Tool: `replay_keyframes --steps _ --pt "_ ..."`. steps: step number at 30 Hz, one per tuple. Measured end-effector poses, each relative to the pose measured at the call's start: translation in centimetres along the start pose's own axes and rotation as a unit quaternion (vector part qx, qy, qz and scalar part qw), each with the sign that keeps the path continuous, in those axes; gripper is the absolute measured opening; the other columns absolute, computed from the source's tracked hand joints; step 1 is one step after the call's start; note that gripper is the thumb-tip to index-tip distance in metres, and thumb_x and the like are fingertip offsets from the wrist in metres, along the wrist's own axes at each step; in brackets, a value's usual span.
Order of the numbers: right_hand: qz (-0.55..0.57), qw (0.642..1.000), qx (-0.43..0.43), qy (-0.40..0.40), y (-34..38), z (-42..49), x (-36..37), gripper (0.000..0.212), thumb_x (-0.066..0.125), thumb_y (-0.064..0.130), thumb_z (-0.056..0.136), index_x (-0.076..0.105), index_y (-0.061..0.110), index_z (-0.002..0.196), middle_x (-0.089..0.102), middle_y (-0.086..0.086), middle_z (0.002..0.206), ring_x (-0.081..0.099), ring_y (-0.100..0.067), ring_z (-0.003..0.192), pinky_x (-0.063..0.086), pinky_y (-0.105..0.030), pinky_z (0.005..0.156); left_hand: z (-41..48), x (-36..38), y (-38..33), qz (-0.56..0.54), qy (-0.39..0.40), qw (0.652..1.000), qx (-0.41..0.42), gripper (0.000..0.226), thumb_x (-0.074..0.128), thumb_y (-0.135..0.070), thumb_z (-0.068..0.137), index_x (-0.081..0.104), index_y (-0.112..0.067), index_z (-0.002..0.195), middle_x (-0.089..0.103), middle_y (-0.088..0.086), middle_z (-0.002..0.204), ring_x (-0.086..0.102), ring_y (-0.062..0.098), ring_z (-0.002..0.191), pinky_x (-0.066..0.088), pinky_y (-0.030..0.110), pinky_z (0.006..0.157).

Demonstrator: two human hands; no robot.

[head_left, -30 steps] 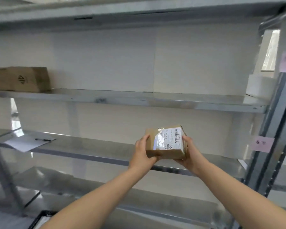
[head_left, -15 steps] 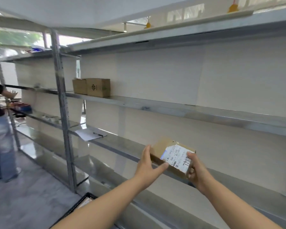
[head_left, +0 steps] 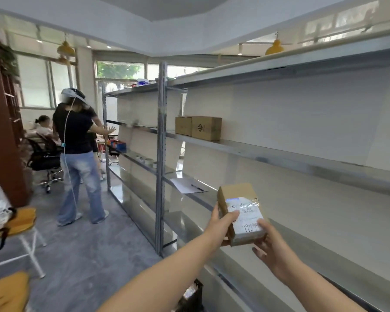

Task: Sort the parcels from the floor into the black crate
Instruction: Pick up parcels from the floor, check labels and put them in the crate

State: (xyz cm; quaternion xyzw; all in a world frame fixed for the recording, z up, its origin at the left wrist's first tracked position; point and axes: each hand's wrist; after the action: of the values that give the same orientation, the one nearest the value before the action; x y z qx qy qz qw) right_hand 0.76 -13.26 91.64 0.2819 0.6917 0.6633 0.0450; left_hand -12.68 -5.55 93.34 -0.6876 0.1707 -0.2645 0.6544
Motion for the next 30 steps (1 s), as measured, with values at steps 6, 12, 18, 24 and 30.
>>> replay_keyframes --steps 6,12,18,24,30 --pt "-0.003 0.998 0.019 0.059 -2.9 4.4 9.4 0.038 0.044 0.039 0.094 0.062 0.015 0.116 0.073 -0.008 0.104 0.067 -0.020 0.086 0.050 -0.029 0.067 1.0 -11.0 -0.5 0.022 -0.024 0.999 -0.007 0.042 0.055 -0.036 0.089 0.045 -0.046 0.128 0.070 -0.007 0.111 0.069 0.011 0.094 0.054 0.024 0.063" --pt "-0.016 0.994 0.019 0.107 -7.4 10.0 22.3 0.032 0.048 0.035 0.094 0.058 0.012 0.114 0.075 -0.003 0.076 0.071 -0.015 0.060 0.052 -0.024 0.046 3.3 -24.9 -2.0 0.008 -0.058 0.998 0.005 0.037 0.046 -0.023 0.096 0.046 -0.034 0.132 0.065 0.003 0.121 0.065 0.019 0.105 0.055 0.030 0.080" --pt "-0.013 0.991 0.011 0.132 -12.9 15.4 33.4 0.038 0.053 0.032 0.092 0.052 0.014 0.126 0.072 -0.009 0.103 0.068 -0.027 0.087 0.056 -0.042 0.076 5.9 -37.0 -2.3 0.001 -0.086 0.996 0.009 0.035 0.033 -0.024 0.101 0.041 -0.035 0.134 0.063 0.001 0.121 0.064 0.017 0.105 0.053 0.030 0.081" --pt "-0.025 0.993 0.035 0.110 -15.2 20.2 37.6 0.038 0.048 0.034 0.095 0.050 0.018 0.130 0.062 -0.013 0.126 0.058 -0.036 0.113 0.044 -0.048 0.100 11.0 -43.3 -1.4 -0.038 -0.080 0.996 -0.030 0.036 0.030 -0.037 0.102 0.055 -0.025 0.124 0.068 0.004 0.116 0.069 0.015 0.092 0.058 0.029 0.068" --pt "-0.003 0.995 0.031 0.097 -15.9 29.3 39.5 0.036 0.049 0.027 0.095 0.051 0.018 0.130 0.064 -0.011 0.122 0.060 -0.035 0.112 0.047 -0.048 0.093 19.1 -46.6 -0.8 -0.027 -0.095 0.995 -0.031 0.037 0.033 -0.039 0.101 0.051 -0.024 0.129 0.067 0.007 0.120 0.068 0.018 0.099 0.054 0.027 0.066"
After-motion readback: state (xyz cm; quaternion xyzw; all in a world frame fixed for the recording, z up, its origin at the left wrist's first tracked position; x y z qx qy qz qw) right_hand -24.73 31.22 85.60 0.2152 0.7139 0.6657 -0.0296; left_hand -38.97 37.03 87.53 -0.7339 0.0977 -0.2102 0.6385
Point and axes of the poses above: each hand's wrist, its own z-axis towards the middle knuckle, its own x-axis out of the palm, y = z × x
